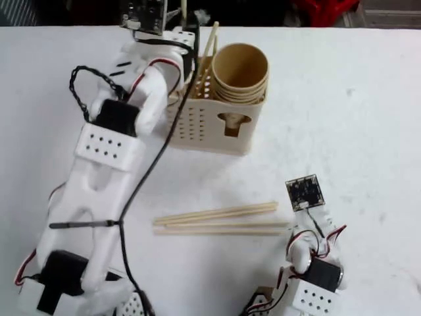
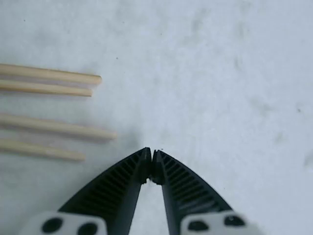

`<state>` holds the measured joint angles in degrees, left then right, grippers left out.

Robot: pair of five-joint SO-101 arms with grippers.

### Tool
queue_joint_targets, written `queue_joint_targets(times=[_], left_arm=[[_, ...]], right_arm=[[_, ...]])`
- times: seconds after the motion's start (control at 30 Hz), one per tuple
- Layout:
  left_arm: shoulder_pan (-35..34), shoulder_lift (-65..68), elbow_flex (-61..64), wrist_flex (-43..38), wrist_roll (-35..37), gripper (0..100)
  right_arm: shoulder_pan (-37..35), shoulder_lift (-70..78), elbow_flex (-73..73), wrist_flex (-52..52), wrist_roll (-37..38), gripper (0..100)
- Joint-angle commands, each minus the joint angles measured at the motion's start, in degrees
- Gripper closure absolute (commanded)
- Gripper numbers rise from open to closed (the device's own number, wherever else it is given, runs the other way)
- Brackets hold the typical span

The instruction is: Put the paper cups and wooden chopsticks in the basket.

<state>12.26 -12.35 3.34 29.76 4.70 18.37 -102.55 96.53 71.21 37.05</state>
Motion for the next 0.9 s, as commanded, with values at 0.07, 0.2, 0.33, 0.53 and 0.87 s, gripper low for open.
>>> queue_joint_targets(times=[0.07, 0.2, 0.33, 0.53, 0.87], left_arm=[[-0.2, -4.9, -2.1, 3.1, 3.3, 86], [0.1, -9.7, -2.5, 14.2, 2.9, 87], [5.5, -14.6, -1.8, 34.8, -9.4, 87], [13.1, -14.8, 4.1, 52.2, -26.4, 87], [20.4, -14.7, 41.0, 32.0, -42.9, 75]], right_arm=[[0.3, -0.5, 0.4, 0.2, 0.3, 98.3], [0.3, -0.5, 0.4, 0.2, 0.3, 98.3], [0.3, -0.5, 0.4, 0.2, 0.3, 98.3], [0.3, -0.5, 0.4, 0.2, 0.3, 98.3], [0.3, -0.5, 0.4, 0.2, 0.3, 98.3]])
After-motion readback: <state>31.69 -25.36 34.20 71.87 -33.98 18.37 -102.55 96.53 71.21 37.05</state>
